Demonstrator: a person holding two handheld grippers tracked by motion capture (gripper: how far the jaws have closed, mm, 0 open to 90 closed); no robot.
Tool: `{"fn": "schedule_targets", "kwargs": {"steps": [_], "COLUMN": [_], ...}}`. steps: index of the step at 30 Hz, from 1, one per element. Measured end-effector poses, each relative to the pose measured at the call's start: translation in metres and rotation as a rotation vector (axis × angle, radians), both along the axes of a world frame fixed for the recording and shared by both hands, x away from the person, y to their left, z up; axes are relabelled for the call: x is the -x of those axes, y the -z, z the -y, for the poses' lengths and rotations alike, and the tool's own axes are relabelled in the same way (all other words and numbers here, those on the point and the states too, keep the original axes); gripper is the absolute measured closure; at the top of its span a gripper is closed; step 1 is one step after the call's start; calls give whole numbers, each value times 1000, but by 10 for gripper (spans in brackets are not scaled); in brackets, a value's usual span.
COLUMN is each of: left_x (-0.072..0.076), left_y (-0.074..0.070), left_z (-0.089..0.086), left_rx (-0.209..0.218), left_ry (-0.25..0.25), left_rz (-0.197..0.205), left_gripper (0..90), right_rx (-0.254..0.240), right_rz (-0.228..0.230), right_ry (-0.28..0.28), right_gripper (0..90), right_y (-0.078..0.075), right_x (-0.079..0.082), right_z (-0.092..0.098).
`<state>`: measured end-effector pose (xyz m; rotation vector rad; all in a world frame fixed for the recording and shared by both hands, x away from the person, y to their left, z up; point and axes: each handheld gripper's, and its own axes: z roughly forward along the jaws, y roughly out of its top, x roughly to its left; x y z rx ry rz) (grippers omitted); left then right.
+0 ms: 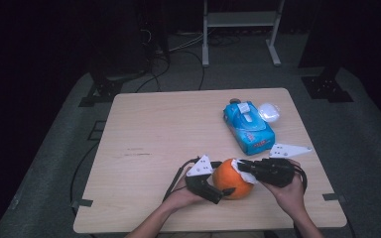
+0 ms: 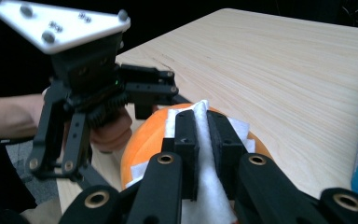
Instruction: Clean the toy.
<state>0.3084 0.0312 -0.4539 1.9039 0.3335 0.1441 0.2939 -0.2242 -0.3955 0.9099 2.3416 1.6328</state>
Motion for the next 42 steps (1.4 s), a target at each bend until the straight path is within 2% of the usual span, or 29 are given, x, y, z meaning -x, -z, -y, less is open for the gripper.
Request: {"fn": "schedule_targets", "kwargs": {"steps": [3, 4, 6, 7, 8, 9, 11, 12, 13, 16, 18, 20, 23, 26, 27, 29, 31, 32, 33, 34, 35, 38, 42], "left_x": [2, 3, 7, 7, 6, 6, 5, 3, 0, -4, -4, -3, -2, -1, -1, 0, 0, 0, 0, -1, -3, -3, -5], "left_y": [-15, -22, -37, -37, -45, -46, -44, -41, -39, -39, -37, -36, -35, -30, -30, -31, -30, -29, -27, -26, -24, -24, -22], "left_z": [-3, -4, -9, -9, -14, -16, -17, -19, -21, -24, -25, -23, -20, -18, -18, -17, -18, -19, -20, -21, -22, -22, -21], "left_rx": [-42, -66, -93, -93, -117, -128, -186, -181, -159, -141, -128, -132, -136, -115, -117, -120, -119, -127, -124, -117, -93, -100, -82], "left_ry": [-25, -19, -12, -12, 4, -2, -23, -30, -36, -57, -65, -70, -86, -98, -98, -72, -11, 15, 19, 18, 5, -27, -77], "left_rz": [-11, -16, -15, -15, -47, -53, -51, -67, -94, -125, -135, -131, -124, -133, -131, -106, -91, -65, -36, -32, -48, -35, -70], "left_gripper": [233, 255, 280, 284, 286, 286, 285, 283, 283, 281, 277, 270, 261, 246, 239, 203, 141, 114, 113, 115, 128, 211, 236], "right_rx": [-8, -21, -45, -45, -84, -96, -75, -50, -35, -20, -41, -42, -48, -65, -52, -39, -38, -55, -63, -60, -60, -57, -44], "right_rz": [2, 6, 18, 18, 21, 15, 12, 7, 7, -8, -41, -47, -14, 6, 13, 16, 4, -8, -15, -13, -10, -6, 23], "right_ry": [10, 11, 4, 4, -24, -32, -33, -24, -18, 32, 47, 41, 15, -28, -27, -18, -3, 2, 8, 13, 14, 18, -31], "right_gripper": [824, 825, 826, 826, 826, 825, 825, 825, 825, 825, 825, 827, 826, 826, 825, 826, 825, 825, 825, 825, 825, 826, 825], "right_y": [-2, -4, -8, -8, -12, -12, -9, -5, -1, 6, 12, 13, 4, -2, -3, -2, 3, 5, 6, 6, 6, 5, -2], "right_x": [1, 2, 4, 4, 6, 6, 3, 1, -1, -9, -12, -11, -2, 3, 4, 2, -2, -4, -5, -5, -6, -5, 5], "right_z": [1, 2, 0, 0, -3, -4, -6, -7, -7, 1, 7, 5, -5, -12, -14, -13, -7, -4, -1, 1, 1, -1, -14]}}
